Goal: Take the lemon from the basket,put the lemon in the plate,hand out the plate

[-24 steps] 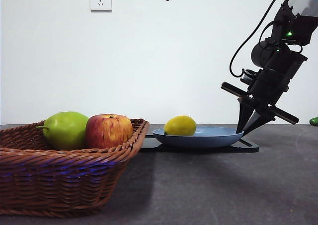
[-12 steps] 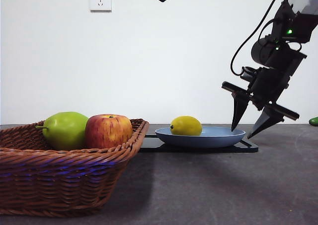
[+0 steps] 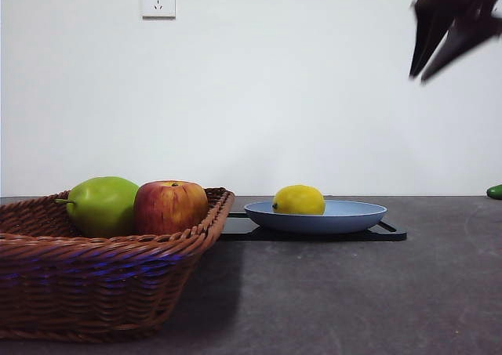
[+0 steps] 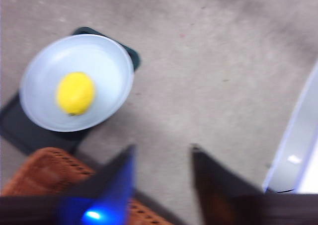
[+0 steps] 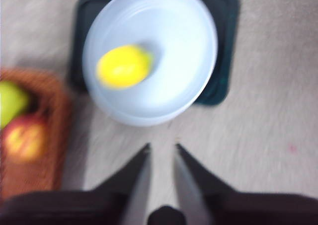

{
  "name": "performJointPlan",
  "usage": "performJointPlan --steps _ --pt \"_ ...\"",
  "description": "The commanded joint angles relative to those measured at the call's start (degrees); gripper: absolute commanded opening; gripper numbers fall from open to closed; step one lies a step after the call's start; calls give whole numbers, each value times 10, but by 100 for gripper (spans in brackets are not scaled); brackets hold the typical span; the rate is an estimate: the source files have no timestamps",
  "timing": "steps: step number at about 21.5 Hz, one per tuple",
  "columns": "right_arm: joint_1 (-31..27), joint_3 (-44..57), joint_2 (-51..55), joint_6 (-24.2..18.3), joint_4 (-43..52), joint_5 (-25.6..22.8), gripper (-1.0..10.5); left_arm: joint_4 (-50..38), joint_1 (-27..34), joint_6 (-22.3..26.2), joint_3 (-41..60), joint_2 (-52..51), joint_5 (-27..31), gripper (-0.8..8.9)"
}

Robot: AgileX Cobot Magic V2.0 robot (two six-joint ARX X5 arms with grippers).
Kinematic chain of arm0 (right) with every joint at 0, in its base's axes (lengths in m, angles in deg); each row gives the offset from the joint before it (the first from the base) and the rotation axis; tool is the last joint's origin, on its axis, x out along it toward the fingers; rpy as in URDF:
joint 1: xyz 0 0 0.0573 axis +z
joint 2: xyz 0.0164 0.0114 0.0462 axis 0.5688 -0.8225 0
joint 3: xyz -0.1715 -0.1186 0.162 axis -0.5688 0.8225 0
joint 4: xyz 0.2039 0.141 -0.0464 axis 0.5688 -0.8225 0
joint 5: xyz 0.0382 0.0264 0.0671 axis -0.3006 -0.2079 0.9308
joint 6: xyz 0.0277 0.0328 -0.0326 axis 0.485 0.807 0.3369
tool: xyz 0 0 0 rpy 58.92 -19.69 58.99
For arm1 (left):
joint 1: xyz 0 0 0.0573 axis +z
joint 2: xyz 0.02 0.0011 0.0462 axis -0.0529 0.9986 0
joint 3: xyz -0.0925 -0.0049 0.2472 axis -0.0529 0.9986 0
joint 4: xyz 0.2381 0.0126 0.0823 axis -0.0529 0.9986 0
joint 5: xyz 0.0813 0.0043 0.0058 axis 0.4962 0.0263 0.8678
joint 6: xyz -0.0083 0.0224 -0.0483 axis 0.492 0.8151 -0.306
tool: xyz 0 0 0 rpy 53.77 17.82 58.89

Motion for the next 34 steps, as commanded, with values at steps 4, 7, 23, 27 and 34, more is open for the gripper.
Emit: performJointPlan --steps 4,7,23,27,34 --pt "62 -8 111 -25 0 -125 3 2 37 38 -11 4 0 6" --pt "126 16 187 -4 28 -209 3 27 83 38 -10 1 0 6" --pt "323 561 534 42 497 -363 3 -198 198 -56 388 -385 -14 6" --pt "323 651 559 78 528 -382 3 -215 201 -73 476 -487 -11 6" --pt "322 675 556 118 527 -456 3 -217 201 -72 513 -561 2 8"
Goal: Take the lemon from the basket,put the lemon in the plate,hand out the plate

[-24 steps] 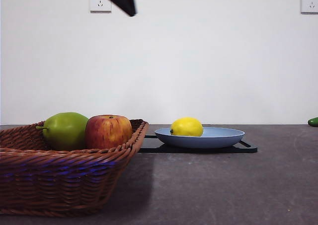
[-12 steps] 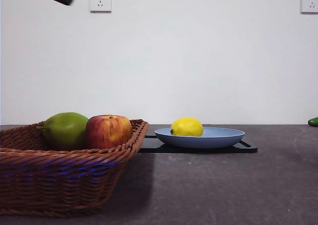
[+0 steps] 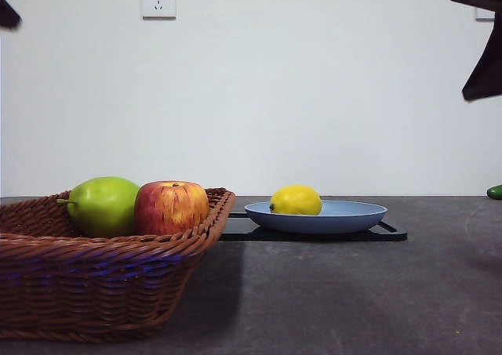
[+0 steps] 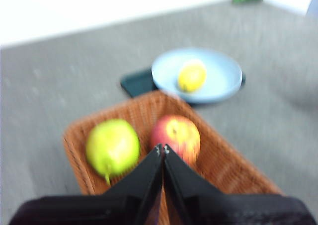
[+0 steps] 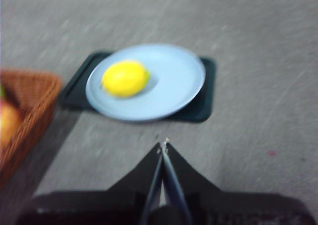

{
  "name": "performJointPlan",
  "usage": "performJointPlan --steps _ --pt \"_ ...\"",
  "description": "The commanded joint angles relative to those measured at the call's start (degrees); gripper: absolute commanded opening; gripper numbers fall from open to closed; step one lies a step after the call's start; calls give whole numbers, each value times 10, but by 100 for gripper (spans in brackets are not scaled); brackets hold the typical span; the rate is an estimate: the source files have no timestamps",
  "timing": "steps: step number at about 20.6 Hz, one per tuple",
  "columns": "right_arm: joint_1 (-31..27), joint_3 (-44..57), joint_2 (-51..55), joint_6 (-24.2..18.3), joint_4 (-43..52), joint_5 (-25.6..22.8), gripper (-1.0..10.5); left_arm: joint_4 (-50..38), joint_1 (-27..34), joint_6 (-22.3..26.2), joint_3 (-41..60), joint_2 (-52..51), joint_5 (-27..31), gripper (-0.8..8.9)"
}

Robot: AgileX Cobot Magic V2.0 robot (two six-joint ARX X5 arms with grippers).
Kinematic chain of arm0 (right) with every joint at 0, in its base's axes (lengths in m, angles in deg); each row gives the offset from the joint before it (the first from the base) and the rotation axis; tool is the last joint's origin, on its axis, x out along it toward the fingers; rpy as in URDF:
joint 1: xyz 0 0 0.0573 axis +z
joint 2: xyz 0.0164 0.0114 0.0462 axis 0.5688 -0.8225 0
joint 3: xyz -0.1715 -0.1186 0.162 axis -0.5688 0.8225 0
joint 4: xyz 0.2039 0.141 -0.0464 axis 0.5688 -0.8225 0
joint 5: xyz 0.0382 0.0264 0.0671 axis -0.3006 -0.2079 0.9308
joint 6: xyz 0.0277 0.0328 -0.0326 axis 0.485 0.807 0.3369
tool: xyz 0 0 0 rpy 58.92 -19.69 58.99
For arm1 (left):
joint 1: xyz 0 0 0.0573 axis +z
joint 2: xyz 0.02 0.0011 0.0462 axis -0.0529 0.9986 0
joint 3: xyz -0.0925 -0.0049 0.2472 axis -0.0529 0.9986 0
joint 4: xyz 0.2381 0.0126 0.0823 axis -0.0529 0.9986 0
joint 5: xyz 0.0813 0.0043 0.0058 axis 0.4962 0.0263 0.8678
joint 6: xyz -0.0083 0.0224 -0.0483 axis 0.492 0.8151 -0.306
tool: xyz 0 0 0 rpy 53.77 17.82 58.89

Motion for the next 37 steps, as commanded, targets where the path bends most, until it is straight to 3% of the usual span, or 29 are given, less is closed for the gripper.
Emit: performJointPlan --steps 1,13,16,21,24,30,37 --pt "4 -9 -1 20 9 -16 3 -8 -2 -5 -6 3 2 8" --pt "4 -9 0 20 9 -23 3 3 -2 5 -6 1 3 8" --pt "4 -9 0 20 9 -23 3 42 58 1 -4 -67 43 8" --pt "4 -9 2 20 9 -23 3 -14 223 -5 61 -170 42 8" --pt "4 -9 6 20 9 -23 3 -50 285 -4 130 -207 41 8" --pt "4 -9 6 20 9 -23 3 -103 316 -4 250 -237 -3 8" --pt "4 -9 6 20 9 -23 3 -99 327 -6 278 -237 -2 8"
